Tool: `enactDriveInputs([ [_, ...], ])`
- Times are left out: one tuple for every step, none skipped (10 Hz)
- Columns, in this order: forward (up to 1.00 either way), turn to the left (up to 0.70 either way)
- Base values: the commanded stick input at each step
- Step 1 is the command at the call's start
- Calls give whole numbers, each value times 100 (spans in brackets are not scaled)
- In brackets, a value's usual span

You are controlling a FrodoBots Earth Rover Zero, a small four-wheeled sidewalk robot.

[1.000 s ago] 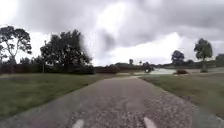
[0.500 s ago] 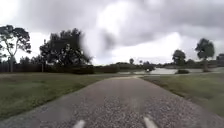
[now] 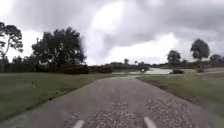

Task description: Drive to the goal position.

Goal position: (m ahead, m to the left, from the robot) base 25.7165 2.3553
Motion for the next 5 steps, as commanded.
enactDriveInputs([
  [70, 0],
  [70, 0],
  [70, 0],
  [70, 0],
  [70, -16],
])
